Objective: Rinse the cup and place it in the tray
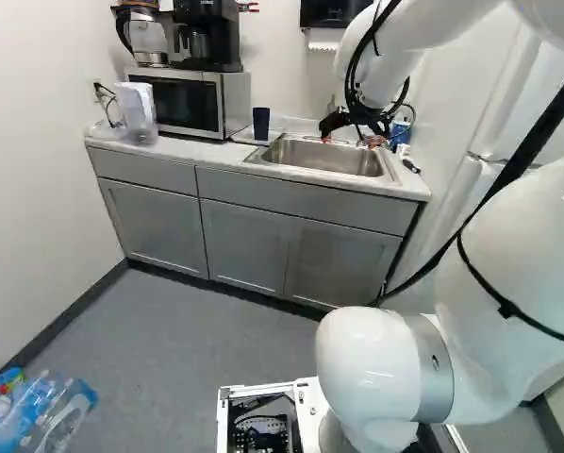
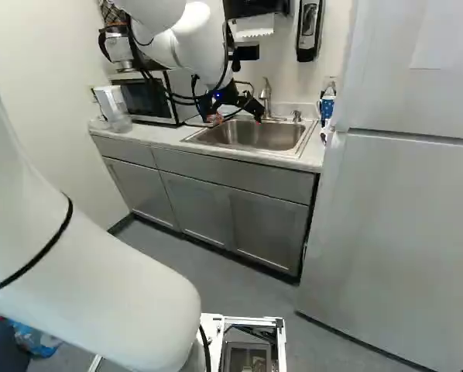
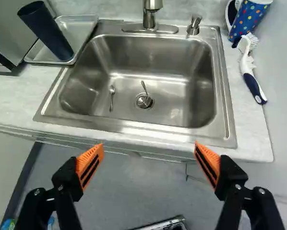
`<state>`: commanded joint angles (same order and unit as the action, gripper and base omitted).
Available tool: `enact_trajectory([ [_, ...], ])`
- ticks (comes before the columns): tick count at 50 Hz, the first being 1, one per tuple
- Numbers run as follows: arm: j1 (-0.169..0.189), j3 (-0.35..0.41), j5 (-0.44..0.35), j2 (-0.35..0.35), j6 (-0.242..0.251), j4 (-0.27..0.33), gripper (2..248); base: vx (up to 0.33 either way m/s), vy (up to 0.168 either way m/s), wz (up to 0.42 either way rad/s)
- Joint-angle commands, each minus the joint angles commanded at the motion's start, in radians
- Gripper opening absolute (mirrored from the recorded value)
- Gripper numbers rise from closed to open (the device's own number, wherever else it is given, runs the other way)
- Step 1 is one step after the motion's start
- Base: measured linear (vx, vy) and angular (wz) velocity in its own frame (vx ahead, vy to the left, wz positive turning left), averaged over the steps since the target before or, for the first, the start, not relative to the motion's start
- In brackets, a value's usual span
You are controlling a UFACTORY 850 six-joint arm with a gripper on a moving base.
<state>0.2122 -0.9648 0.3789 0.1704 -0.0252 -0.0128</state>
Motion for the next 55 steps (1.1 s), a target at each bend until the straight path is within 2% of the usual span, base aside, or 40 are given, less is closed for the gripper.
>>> enact_trajectory([
  [34,0.0,0.002,-0.002,0.0,0.0,0.0,247,-0.025,0.0,0.001],
  [55,-0.007,0.03,-0.043,0.004,0.001,0.0,247,0.0,0.0,0.0],
])
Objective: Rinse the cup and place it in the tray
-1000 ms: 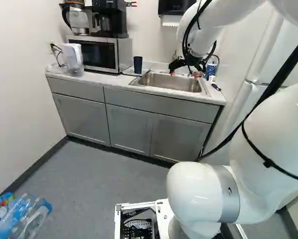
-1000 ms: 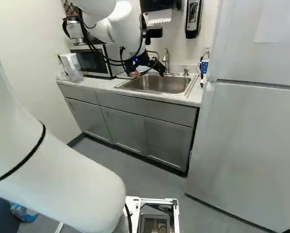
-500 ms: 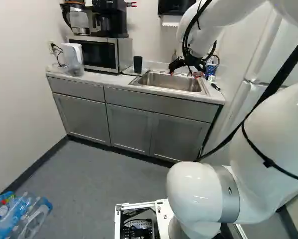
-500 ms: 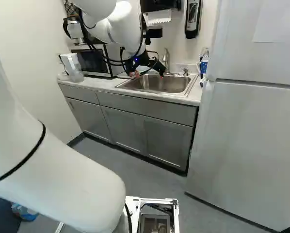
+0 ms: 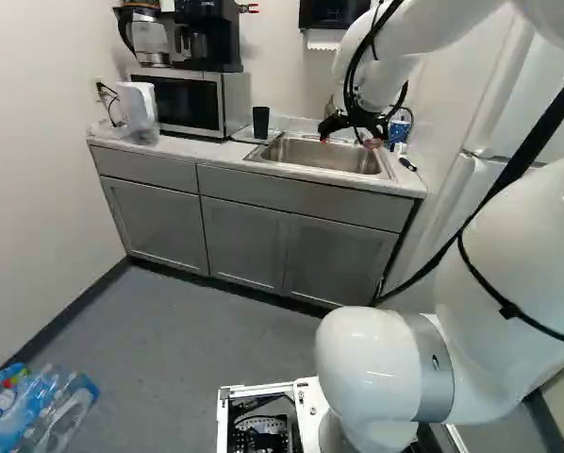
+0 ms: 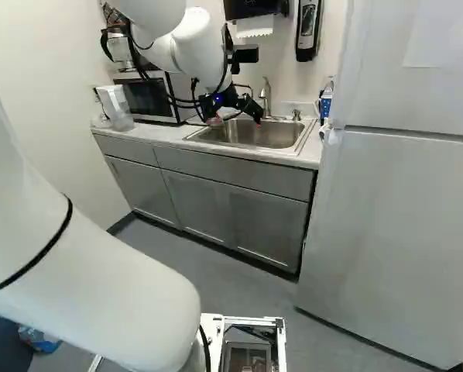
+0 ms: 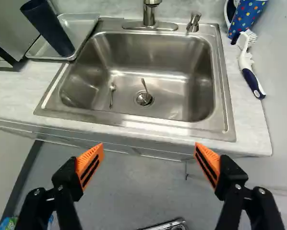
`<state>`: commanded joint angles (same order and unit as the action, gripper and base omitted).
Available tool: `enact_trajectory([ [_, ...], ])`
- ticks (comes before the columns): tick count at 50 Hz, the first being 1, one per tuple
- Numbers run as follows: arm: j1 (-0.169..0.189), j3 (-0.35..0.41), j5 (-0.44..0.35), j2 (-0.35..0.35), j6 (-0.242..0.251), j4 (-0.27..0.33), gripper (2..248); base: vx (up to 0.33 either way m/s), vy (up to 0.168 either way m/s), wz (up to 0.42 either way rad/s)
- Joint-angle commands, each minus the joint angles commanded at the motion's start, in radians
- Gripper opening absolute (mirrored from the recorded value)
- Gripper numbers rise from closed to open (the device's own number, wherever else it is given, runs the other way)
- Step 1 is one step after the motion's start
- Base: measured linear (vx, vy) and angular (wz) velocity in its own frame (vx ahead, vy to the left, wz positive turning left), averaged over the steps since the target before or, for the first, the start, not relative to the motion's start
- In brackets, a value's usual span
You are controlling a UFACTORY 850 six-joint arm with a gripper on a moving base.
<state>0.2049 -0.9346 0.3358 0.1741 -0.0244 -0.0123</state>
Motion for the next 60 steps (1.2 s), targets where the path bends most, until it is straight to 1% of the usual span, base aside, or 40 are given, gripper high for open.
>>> enact_trajectory([
  [15,-0.01,0.041,-0.059,0.005,0.001,0.001,247,0.0,0.0,0.0],
  [30,-0.024,0.1,-0.143,0.012,0.003,0.001,247,0.0,0.0,0.0],
  [44,-0.041,0.171,-0.245,0.021,0.005,0.002,247,0.0,0.0,0.0],
  [60,-0.066,0.273,-0.389,0.034,0.008,0.004,247,0.0,0.0,0.0],
])
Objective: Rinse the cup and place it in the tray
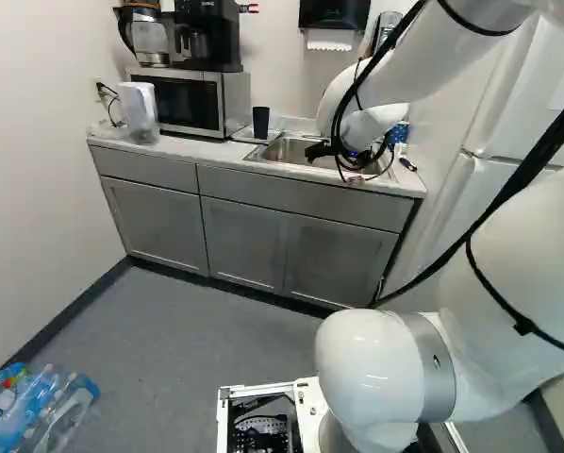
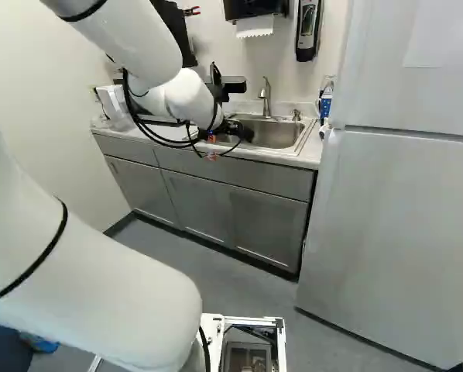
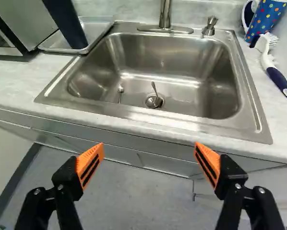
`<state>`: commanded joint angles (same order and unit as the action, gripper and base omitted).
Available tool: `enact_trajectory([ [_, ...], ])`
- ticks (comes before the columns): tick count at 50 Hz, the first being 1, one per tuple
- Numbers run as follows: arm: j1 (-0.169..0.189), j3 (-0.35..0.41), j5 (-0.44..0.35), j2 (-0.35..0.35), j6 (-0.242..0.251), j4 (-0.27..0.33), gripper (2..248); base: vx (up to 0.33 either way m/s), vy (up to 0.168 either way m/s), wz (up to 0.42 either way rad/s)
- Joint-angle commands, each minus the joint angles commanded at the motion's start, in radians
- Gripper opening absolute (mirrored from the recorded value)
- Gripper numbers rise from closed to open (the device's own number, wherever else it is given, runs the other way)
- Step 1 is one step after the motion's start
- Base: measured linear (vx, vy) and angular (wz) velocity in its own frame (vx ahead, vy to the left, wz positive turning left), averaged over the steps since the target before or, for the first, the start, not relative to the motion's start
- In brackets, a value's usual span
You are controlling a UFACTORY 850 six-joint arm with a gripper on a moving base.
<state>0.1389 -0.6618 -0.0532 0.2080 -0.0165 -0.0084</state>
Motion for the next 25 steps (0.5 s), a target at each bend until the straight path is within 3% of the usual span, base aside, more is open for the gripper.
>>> enact_trajectory([
  [25,-0.047,0.193,-0.275,0.024,0.006,0.003,247,0.0,0.0,0.0],
])
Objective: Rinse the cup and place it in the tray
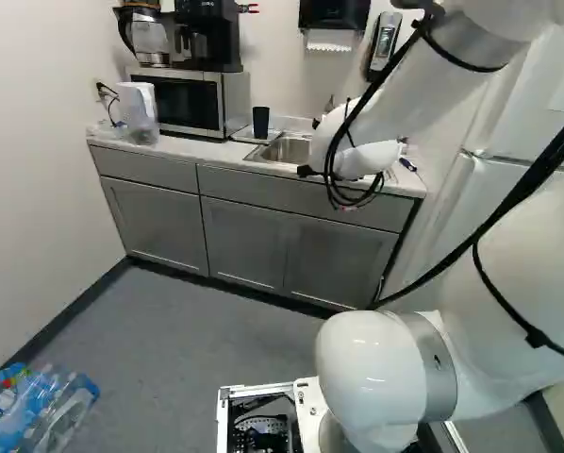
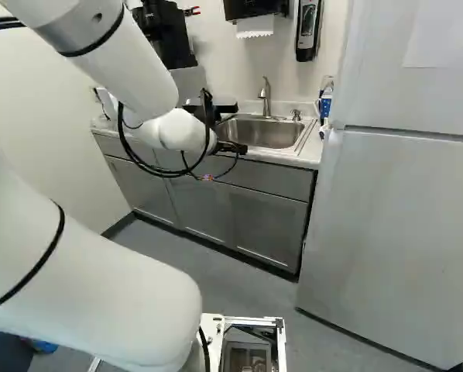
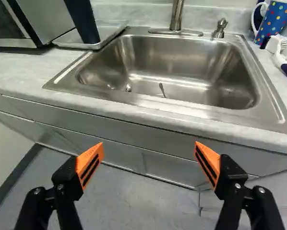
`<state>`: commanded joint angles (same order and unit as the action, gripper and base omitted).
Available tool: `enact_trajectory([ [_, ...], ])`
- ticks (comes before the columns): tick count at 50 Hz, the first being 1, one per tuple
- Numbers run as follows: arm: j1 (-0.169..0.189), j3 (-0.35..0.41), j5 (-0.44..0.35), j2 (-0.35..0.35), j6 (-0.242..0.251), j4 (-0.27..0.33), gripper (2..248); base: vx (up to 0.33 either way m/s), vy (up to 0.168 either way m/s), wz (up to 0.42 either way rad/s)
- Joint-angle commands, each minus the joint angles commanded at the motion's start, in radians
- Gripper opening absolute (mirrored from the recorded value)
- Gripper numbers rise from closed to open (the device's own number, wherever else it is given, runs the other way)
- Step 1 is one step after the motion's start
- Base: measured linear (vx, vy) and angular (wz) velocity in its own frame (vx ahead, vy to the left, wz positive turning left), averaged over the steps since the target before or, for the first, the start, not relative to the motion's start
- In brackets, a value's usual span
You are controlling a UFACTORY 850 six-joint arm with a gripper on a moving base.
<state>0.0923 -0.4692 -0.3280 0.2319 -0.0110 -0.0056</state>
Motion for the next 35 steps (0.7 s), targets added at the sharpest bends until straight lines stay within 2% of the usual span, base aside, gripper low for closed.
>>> enact_trajectory([
  [19,-0.033,0.135,-0.193,0.017,0.004,0.002,247,0.0,0.0,0.0],
  [35,-0.054,0.224,-0.319,0.028,0.006,0.003,247,0.0,0.0,0.0],
])
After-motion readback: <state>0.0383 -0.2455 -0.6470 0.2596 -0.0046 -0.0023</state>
